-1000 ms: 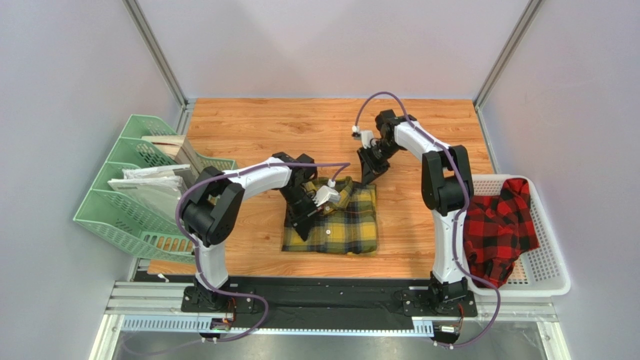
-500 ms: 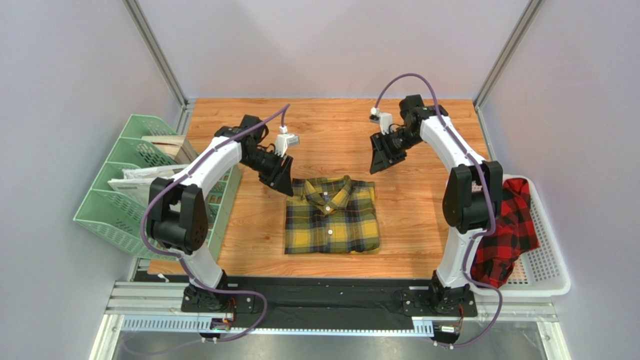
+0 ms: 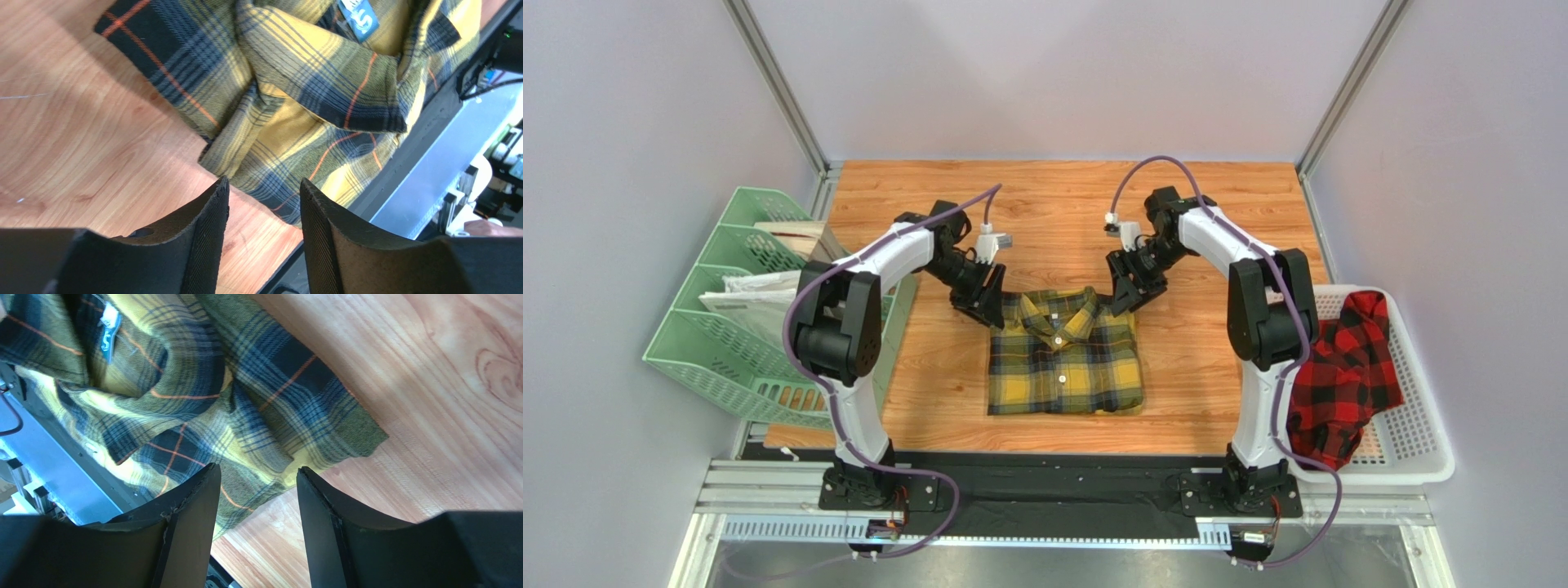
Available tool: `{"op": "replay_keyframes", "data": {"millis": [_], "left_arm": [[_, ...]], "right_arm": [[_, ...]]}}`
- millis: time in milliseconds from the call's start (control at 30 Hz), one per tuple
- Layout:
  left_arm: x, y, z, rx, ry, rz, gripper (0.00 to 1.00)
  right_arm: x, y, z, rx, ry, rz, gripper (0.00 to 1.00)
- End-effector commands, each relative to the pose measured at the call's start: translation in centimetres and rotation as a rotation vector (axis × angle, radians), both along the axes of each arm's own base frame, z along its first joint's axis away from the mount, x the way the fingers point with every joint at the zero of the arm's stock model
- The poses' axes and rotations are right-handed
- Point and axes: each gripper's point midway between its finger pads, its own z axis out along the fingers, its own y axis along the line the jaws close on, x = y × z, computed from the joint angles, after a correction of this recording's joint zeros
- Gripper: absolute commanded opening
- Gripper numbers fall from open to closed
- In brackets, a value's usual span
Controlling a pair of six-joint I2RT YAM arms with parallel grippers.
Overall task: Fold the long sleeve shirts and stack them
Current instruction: Fold the shirt
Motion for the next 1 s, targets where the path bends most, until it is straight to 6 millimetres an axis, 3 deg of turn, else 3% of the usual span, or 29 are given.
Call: {"op": "replay_keyframes", "data": {"millis": [0, 167, 267, 433, 533, 567, 633, 667, 767, 967], "left_arm": [[1.0, 0.6, -0.4, 0.041, -0.018, 0.038, 0.55], [0.9, 0.4, -0.7, 0.036, -0.006, 0.031, 0.56], [0.9, 0.3, -1.1, 0.023, 0.006, 0.033, 0.55], [1.4, -0.2, -1.0, -0.006, -0.010, 0.035, 0.44], [1.6, -0.3, -1.0, -0.011, -0.015, 0.038, 0.30], [1.8, -0.4, -0.7, -0.014, -0.027, 0.038, 0.19], [2.0, -0.6, -0.1, -0.035, -0.054, 0.032, 0.10], [2.1, -0.9, 1.2, -0.064, -0.083, 0.026, 0.00], [2.3, -1.6, 3.9, -0.128, -0.164, 0.005, 0.00], [3.5, -1.6, 5.9, -0.136, -0.277, -0.028, 0.00]], "right_arm": [[0.9, 0.5, -0.7, -0.011, -0.036, -0.002, 0.55], [1.0, 0.9, -1.4, -0.006, -0.027, -0.004, 0.54], [0.9, 1.1, -1.4, 0.007, -0.022, -0.004, 0.48], [0.7, 1.1, -0.7, 0.013, -0.028, -0.010, 0.19], [0.4, 1.0, -0.5, 0.017, -0.027, -0.016, 0.01], [0.4, 1.0, 0.0, 0.022, -0.035, -0.020, 0.00], [0.3, 0.6, 0.4, 0.028, -0.037, -0.034, 0.00], [0.4, 0.5, 1.2, 0.034, -0.057, -0.041, 0.00], [0.3, -0.3, 2.3, 0.056, -0.068, -0.070, 0.00], [0.1, -1.7, 3.8, 0.078, -0.097, -0.103, 0.00]]}}
